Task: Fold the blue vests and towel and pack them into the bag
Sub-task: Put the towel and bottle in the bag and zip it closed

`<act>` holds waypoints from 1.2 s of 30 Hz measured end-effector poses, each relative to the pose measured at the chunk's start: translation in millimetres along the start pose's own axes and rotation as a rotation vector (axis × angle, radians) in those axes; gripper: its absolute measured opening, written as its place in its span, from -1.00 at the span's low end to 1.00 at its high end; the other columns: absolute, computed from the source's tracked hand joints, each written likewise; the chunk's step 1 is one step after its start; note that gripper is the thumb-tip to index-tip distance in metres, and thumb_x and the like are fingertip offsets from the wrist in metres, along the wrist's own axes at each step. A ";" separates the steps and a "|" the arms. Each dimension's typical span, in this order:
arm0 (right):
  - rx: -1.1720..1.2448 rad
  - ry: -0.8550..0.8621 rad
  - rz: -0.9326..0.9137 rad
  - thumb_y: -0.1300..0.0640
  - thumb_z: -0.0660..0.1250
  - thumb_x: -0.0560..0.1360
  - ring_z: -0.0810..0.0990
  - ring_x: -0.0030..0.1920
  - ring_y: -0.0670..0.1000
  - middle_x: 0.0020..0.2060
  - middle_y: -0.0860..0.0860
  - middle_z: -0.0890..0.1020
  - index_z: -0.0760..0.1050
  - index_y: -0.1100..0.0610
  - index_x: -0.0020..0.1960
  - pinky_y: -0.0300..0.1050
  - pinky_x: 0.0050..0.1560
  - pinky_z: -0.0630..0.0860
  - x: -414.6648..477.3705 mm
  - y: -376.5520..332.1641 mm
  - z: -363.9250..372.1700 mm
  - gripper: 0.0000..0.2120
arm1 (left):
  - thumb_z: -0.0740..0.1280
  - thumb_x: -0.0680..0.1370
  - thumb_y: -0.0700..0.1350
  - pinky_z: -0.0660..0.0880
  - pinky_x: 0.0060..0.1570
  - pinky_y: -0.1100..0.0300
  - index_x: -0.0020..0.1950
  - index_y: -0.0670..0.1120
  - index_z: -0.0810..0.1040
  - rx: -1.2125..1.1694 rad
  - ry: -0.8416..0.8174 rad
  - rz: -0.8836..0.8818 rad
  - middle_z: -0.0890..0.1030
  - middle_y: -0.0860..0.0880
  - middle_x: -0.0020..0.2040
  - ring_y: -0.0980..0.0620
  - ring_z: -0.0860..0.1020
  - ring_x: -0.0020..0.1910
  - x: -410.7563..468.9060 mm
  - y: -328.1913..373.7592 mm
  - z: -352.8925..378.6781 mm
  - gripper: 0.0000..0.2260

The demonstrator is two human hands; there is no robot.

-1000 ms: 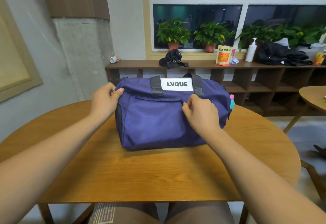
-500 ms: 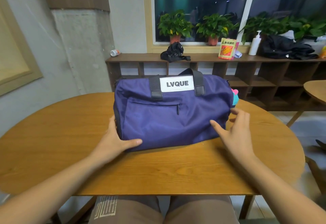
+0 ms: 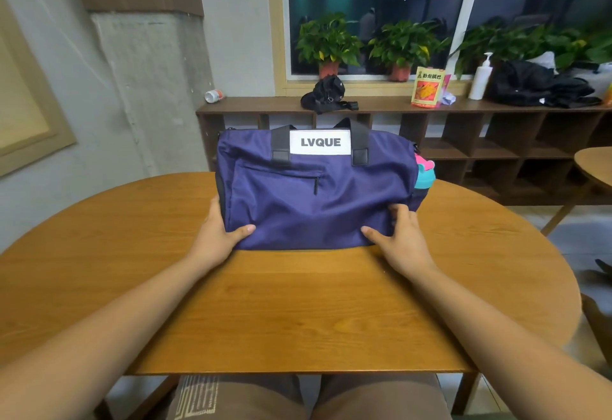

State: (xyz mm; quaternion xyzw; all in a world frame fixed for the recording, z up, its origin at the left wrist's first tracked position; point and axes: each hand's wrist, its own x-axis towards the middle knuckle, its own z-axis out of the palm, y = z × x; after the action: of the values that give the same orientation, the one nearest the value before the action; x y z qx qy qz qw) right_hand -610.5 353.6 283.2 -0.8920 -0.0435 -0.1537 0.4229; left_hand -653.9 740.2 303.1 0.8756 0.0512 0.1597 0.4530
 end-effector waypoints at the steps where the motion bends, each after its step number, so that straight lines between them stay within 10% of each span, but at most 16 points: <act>1: -0.012 -0.012 -0.002 -0.11 0.61 0.44 0.47 0.37 0.15 0.28 0.05 0.45 0.37 0.08 0.45 0.09 0.42 0.46 4.2 -0.7 2.9 -0.28 | 0.62 0.46 0.09 0.45 0.37 -0.01 0.64 0.01 0.16 0.004 0.010 -0.015 0.46 0.02 0.53 -0.09 0.49 0.44 7.9 -1.2 1.2 -0.09; 36: -0.164 -0.009 -0.092 -0.12 0.57 0.49 0.49 0.39 0.07 0.38 0.07 0.48 0.41 0.11 0.53 -0.08 0.43 0.41 178.4 28.1 68.5 -0.28 | 0.48 0.56 0.20 0.49 0.32 -0.07 0.63 -0.06 0.24 0.077 0.111 -0.039 0.51 -0.09 0.49 -0.17 0.51 0.42 196.6 -42.8 58.3 -0.23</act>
State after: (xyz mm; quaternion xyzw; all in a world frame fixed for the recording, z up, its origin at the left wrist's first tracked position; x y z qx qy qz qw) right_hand -419.1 378.9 277.1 -0.9214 -0.0738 -0.1718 0.3408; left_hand -447.0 766.0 282.9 0.8810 0.0996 0.1971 0.4184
